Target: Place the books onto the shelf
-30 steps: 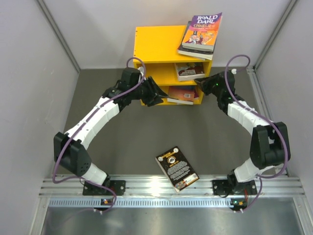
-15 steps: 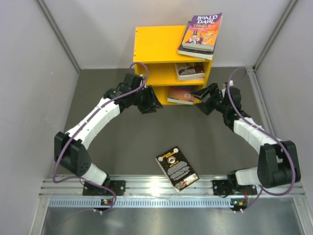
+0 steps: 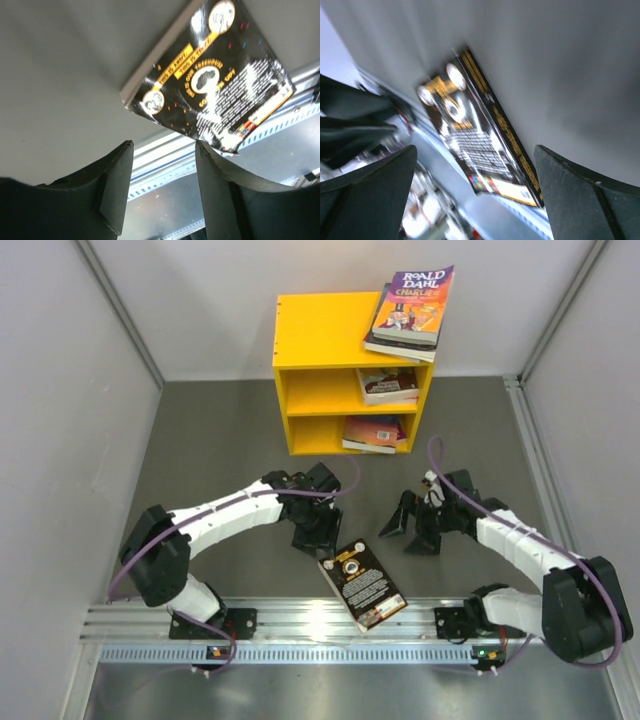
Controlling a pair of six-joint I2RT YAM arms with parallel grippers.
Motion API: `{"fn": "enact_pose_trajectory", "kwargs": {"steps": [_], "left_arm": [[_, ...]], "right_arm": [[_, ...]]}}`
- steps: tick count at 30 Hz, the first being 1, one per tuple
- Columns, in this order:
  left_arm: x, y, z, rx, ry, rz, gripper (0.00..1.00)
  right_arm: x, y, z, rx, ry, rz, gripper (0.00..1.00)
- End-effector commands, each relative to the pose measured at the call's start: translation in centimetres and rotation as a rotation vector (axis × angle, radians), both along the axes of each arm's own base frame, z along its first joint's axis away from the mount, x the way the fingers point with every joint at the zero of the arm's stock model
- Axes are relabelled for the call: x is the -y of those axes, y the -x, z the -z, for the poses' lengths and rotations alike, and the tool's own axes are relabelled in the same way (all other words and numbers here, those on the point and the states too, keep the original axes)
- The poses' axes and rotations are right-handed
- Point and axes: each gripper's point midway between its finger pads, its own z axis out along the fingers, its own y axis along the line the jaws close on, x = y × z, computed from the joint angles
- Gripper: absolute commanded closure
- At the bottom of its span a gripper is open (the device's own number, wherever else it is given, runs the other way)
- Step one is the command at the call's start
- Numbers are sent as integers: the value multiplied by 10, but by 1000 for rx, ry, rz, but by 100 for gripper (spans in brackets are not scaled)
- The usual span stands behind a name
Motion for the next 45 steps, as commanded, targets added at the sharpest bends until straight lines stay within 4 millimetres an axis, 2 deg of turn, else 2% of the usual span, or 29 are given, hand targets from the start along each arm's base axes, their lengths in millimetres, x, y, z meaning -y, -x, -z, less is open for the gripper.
{"fn": "enact_pose_trajectory", "kwargs": {"steps": [1, 4, 7, 8, 11, 12, 14, 15, 17, 18, 20, 21, 24, 25, 29, 30, 35, 37, 38, 39, 40, 41, 42, 43, 44, 45], "left_arm": [[11, 11, -9, 12, 96, -3, 41], [15, 22, 6, -12, 84, -1, 40], [20, 35, 24, -31, 64, 2, 40], [28, 38, 27, -24, 88, 15, 40], [28, 47, 48, -51, 68, -10, 41], [32, 47, 56, -55, 76, -24, 41], [26, 52, 73, -73, 54, -43, 43], [33, 50, 80, -70, 81, -55, 44], [28, 52, 94, -78, 62, -73, 46], [28, 53, 104, -87, 46, -81, 50], [34, 52, 112, -81, 60, -81, 58], [33, 53, 119, -88, 44, -89, 70], [38, 47, 119, -63, 40, -93, 90], [40, 41, 115, -37, 34, -99, 100], [49, 26, 89, 43, 74, -92, 100], [54, 22, 75, 69, 110, -89, 100], [52, 11, 53, 85, 144, -134, 100], [48, 8, 51, 82, 127, -148, 100], [45, 5, 49, 81, 120, -159, 100], [43, 3, 45, 78, 108, -164, 100], [40, -1, 41, 76, 104, -179, 100], [40, -4, 32, 87, 116, -180, 97], [41, -14, 20, 124, 123, -197, 80], [32, -14, 15, 131, 91, -209, 69], [30, -22, -1, 169, 112, -222, 58], [29, -32, -17, 212, 125, -243, 36]], "right_arm": [[-7, 39, 22, -94, 43, -107, 0], [-17, 56, 38, -140, 69, -139, 0], [-23, 65, 50, -159, 92, -157, 0], [-27, 66, 52, -154, 93, -161, 0], [-31, 74, 62, -166, 98, -172, 0], [-31, 77, 66, -172, 103, -179, 0], [-35, 84, 70, -186, 102, -194, 0], [-36, 86, 74, -182, 94, -196, 0], [-43, 93, 75, -193, 73, -201, 0], [-42, 99, 80, -205, 70, -201, 0], [-54, 100, 78, -192, 19, -196, 0], [-54, 104, 81, -200, 10, -196, 0], [-65, 110, 80, -203, -24, -212, 0], [-68, 112, 80, -201, -29, -220, 0], [-77, 114, 73, -174, -35, -261, 0], [-80, 109, 66, -152, -51, -260, 0], [-85, 99, 48, -80, -65, -257, 2], [-88, 93, 35, -35, -87, -246, 15], [-90, 89, 29, -15, -99, -240, 39], [-90, 88, 21, 4, -108, -236, 54], [-90, 83, 16, 25, -108, -221, 82], [-90, 78, 11, 40, -114, -204, 93], [-89, 73, -2, 65, -127, -192, 100], [-89, 67, -10, 93, -136, -176, 100], [-87, 57, -18, 117, -148, -146, 100], [-90, 45, -40, 170, -185, -128, 100]]}}
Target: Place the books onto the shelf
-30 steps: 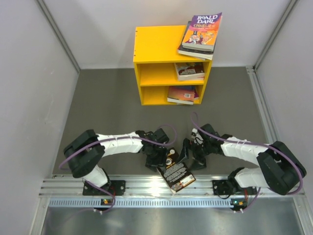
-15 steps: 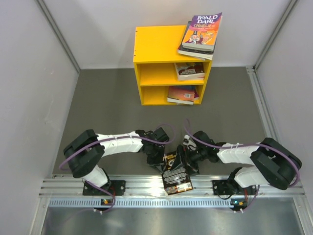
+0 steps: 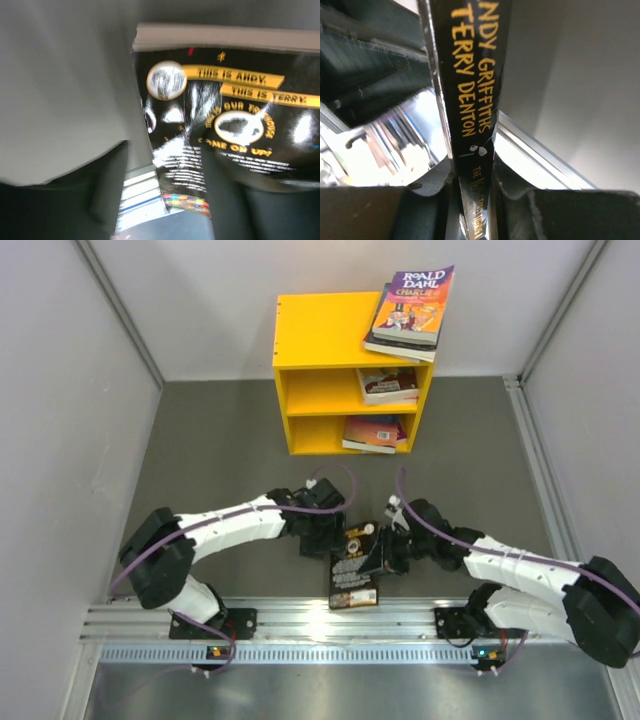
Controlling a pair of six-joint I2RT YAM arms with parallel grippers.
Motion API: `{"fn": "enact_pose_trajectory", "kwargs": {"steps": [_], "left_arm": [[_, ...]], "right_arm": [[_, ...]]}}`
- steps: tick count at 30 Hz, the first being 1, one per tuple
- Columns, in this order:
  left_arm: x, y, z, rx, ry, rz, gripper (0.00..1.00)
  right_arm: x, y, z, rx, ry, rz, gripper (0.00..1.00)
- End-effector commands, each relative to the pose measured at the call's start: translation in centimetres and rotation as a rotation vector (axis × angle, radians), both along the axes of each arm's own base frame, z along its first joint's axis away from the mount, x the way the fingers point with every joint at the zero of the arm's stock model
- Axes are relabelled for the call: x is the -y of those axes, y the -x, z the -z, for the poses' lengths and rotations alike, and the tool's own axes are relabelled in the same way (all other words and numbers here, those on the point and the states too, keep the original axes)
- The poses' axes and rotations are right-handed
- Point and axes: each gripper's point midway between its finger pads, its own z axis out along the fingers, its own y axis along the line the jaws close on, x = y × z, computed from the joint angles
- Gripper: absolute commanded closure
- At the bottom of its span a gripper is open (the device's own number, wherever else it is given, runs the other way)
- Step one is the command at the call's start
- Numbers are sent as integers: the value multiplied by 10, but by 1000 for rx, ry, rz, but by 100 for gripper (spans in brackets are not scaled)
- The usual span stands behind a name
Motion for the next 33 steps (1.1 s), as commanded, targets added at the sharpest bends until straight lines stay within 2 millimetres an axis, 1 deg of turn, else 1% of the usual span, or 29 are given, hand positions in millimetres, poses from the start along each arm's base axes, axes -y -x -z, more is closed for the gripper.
{"fn": "enact_pose_trajectory", "kwargs": {"steps": [1, 2, 3, 4, 5, 6, 7, 8, 9, 10, 11, 13, 14, 15, 17, 18, 19, 21, 22, 23, 24, 25, 26, 27, 28, 29, 30, 32, 33], "left_arm": [[4, -48, -71, 205, 94, -95, 32], [2, -53, -87, 229, 127, -106, 27], [3, -60, -103, 249, 161, -120, 25], [2, -62, -113, 246, 193, -127, 23], [-3, -71, -128, 268, 234, -160, 22], [-4, -77, -139, 283, 266, -175, 21], [-5, -81, -147, 298, 298, -189, 13], [-5, -89, -164, 328, 365, -206, 13], [-5, -92, -170, 333, 399, -210, 12], [-4, -95, -176, 337, 425, -216, 11], [-5, -98, -181, 325, 455, -225, 11], [-2, -104, -187, 335, 487, -234, 11], [0, -105, -189, 326, 505, -241, 11], [3, -110, -194, 340, 530, -245, 10], [7, -112, -201, 338, 563, -259, 10], [9, -114, -204, 338, 580, -261, 10], [11, -117, -210, 353, 605, -263, 10], [14, -120, -216, 352, 636, -277, 10], [15, -123, -224, 364, 671, -279, 10], [15, -124, -229, 360, 696, -289, 10], [15, -126, -231, 363, 708, -295, 9], [13, -128, -235, 368, 725, -302, 9], [12, -129, -236, 368, 729, -303, 9], [10, -130, -238, 371, 734, -308, 9], [9, -131, -239, 371, 744, -308, 9], [8, -131, -241, 372, 749, -312, 9], [7, -132, -240, 371, 747, -311, 9], [4, -131, -240, 370, 735, -316, 9], [3, -131, -240, 372, 735, -316, 9]], "right_arm": [[-11, -57, -68, 208, -128, 119, 100], [-13, -70, -90, 250, -165, 135, 100], [-12, -78, -103, 275, -187, 145, 100], [-12, -84, -116, 295, -213, 133, 100], [-10, -103, -144, 345, -245, 160, 100], [-10, -112, -151, 352, -248, 160, 100], [-10, -116, -164, 376, -269, 136, 100], [-6, -128, -175, 397, -280, 151, 100], [-9, -142, -197, 431, -304, 146, 100], [-10, -146, -208, 448, -326, 125, 100], [-7, -159, -231, 491, -351, 135, 100], [-8, -170, -241, 489, -373, 122, 100], [-5, -179, -254, 511, -392, 134, 100], [-6, -186, -259, 526, -413, 136, 100], [-3, -191, -266, 493, -454, 153, 100], [-6, -196, -274, 533, -498, 149, 100], [-6, -195, -277, 494, -528, 152, 100], [-7, -197, -271, 469, -561, 158, 100], [-8, -197, -280, 478, -608, 161, 100], [-8, -197, -272, 450, -619, 172, 100], [-8, -197, -269, 435, -638, 180, 100], [-8, -196, -283, 450, -705, 182, 100], [-7, -195, -275, 418, -721, 195, 100], [-7, -197, -274, 410, -747, 200, 100], [-6, -196, -277, 356, -787, 221, 100], [-3, -192, -282, 397, -839, 210, 100], [0, -194, -283, 342, -874, 234, 100], [8, -195, -289, 373, -948, 253, 100], [11, -195, -294, 336, -983, 266, 100]]}}
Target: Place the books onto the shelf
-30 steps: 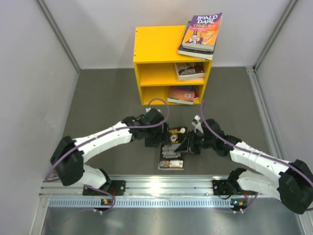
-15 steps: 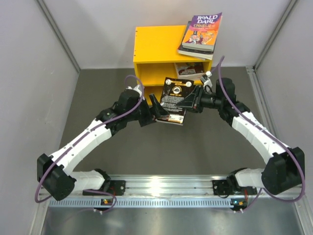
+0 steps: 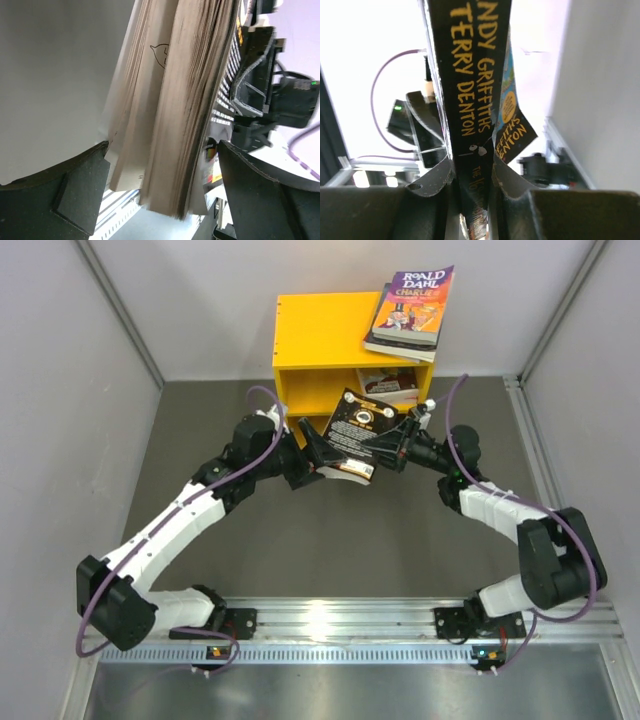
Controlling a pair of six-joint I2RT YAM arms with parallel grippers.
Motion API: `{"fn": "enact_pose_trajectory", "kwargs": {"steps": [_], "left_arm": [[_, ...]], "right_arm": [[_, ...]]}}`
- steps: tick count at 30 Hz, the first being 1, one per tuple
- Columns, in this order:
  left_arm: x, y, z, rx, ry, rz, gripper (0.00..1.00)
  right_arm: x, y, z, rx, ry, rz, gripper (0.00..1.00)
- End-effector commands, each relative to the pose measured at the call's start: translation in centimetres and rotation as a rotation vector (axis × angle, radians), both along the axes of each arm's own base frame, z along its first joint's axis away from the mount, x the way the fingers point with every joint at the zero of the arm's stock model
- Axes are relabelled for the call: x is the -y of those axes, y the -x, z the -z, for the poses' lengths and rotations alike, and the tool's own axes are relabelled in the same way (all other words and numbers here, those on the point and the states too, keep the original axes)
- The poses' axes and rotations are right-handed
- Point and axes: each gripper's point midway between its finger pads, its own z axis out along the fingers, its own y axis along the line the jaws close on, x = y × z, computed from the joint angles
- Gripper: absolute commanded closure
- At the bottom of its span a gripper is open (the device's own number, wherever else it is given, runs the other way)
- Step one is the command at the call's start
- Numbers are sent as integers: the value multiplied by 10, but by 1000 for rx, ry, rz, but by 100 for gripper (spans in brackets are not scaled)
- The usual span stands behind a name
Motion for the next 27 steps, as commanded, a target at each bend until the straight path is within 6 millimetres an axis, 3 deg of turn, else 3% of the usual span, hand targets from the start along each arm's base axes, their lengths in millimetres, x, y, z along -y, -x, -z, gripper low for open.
{"fn": "enact_pose_trajectory", "kwargs": {"steps": [1, 16, 27], "left_arm": [[0, 3, -19, 51, 52, 18, 9], [-14, 5, -12, 57, -41, 9, 9], [-15, 4, -9, 55, -43, 0, 9]], "right_arm": [[20, 14, -78, 200, -266, -4, 100], [33, 5, -109, 225, -386, -13, 100], [37, 8, -118, 191, -427, -37, 100]]}}
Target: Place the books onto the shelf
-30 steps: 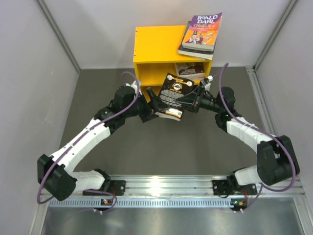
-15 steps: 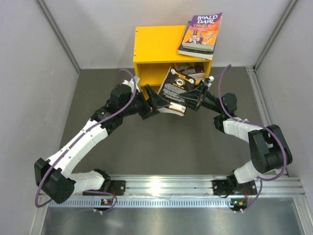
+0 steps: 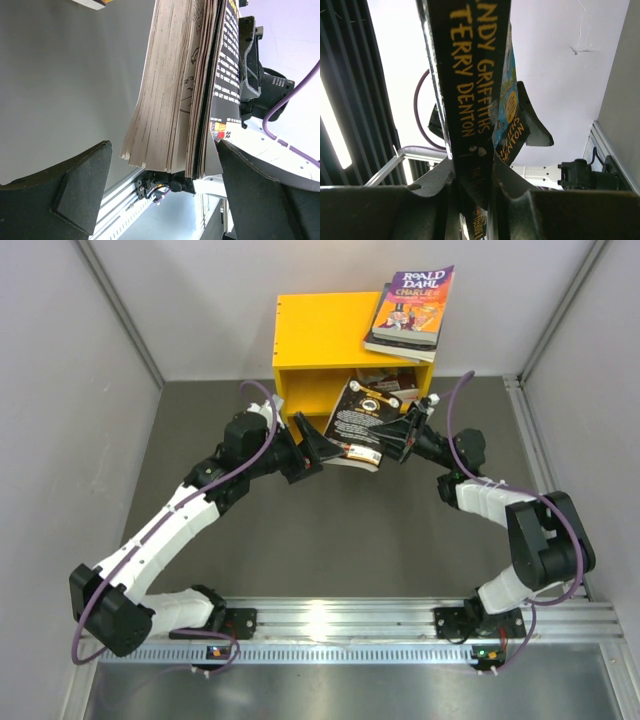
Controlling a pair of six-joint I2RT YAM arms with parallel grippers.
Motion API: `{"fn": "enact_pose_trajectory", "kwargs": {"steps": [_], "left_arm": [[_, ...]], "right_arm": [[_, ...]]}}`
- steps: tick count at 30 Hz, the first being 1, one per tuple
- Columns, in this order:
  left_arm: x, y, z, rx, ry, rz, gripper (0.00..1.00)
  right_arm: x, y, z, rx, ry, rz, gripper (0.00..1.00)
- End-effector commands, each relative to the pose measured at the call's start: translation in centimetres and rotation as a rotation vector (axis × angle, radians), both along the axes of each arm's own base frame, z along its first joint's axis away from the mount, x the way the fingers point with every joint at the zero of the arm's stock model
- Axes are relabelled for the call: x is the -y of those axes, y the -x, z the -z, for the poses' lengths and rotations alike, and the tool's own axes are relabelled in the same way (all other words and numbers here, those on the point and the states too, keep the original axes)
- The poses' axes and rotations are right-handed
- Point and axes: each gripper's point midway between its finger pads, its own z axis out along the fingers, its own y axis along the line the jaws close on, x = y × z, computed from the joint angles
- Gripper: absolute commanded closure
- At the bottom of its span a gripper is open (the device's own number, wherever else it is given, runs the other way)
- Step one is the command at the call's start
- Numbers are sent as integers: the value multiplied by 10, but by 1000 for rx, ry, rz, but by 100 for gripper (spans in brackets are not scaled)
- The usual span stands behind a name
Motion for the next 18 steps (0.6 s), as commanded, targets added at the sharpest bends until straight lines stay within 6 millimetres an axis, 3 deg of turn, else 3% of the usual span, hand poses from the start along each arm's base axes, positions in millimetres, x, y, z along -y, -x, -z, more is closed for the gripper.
{"fn": "enact_pose_trajectory", "kwargs": {"steps": [1, 14, 18], "left_arm": [[-10, 5, 12, -22, -62, -10, 9], [-4, -16, 2, -7, -31, -66, 23], [-3, -20, -1, -3, -31, -78, 37]], "right_arm": [[24, 18, -84, 218, -211, 26, 100], [5, 34, -75, 187, -231, -21, 100], [1, 37, -76, 193, -229, -44, 100]]}}
